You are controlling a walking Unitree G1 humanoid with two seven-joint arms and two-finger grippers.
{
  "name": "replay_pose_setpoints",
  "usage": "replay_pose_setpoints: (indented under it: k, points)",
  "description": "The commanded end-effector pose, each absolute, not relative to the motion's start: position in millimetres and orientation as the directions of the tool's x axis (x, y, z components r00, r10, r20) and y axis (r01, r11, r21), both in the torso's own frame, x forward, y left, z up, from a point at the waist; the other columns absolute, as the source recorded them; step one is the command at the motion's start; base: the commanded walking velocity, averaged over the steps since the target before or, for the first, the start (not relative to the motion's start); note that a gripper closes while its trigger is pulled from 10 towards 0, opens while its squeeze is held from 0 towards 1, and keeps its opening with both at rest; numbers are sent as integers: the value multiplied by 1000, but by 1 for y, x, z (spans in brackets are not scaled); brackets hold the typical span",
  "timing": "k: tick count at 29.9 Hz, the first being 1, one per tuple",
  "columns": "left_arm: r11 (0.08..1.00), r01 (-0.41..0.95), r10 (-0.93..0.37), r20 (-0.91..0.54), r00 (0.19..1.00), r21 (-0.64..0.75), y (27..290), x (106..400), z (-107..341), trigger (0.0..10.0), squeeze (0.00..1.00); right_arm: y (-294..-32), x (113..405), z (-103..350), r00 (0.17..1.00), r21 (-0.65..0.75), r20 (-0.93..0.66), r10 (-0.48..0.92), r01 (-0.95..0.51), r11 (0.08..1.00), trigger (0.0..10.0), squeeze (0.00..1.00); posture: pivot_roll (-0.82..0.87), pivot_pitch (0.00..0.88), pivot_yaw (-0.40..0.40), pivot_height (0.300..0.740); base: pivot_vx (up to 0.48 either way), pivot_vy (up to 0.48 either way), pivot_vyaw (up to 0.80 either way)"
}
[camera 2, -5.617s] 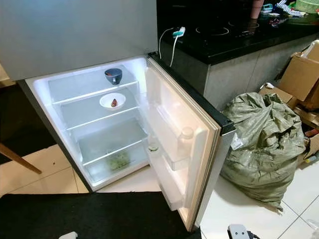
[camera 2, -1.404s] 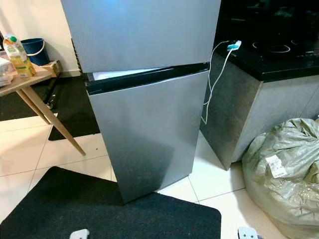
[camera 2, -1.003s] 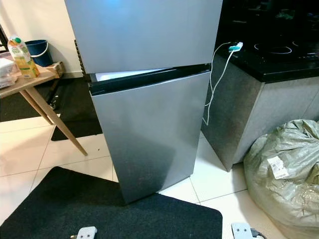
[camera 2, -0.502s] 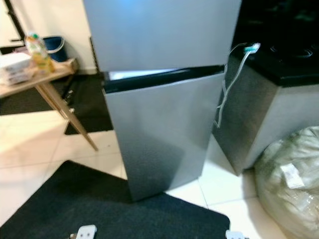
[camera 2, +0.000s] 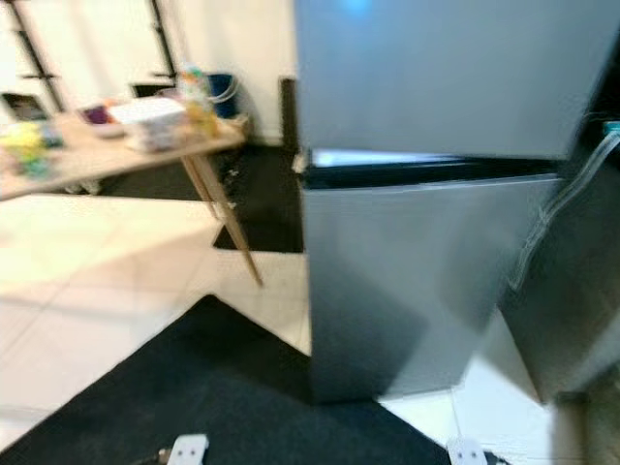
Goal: Restocking fridge
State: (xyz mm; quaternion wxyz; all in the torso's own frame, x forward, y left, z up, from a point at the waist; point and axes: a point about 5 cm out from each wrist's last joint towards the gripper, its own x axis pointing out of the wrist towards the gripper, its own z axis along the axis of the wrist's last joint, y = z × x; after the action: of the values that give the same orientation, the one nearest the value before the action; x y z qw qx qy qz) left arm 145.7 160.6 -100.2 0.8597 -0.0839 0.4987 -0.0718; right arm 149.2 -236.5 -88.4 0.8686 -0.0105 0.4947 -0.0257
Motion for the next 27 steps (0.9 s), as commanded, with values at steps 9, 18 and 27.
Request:
replay_pose_setpoints:
  k: [9, 18, 27]
  points:
    - [979, 63, -203, -873, 445, -195, 167, 136, -104, 10000, 0, -231, 138, -95, 463, -63, -884, -62, 13, 998, 10000, 0, -39, 0, -12, 740, 0, 0, 87]
    - [976, 127, -213, -890, 403, -176, 164, 129, -106, 10000, 0, -231, 137, -95, 458, -67, -886, -65, 11, 998, 10000, 0, -44, 0, -11, 740, 0, 0, 0]
    - [976, 144, -209, -899, 386, -166, 165, 126, -107, 10000, 0, -230, 137, -95, 463, -61, -884, -59, 12, 998, 10000, 0, -43, 0, -5, 740, 0, 0, 0]
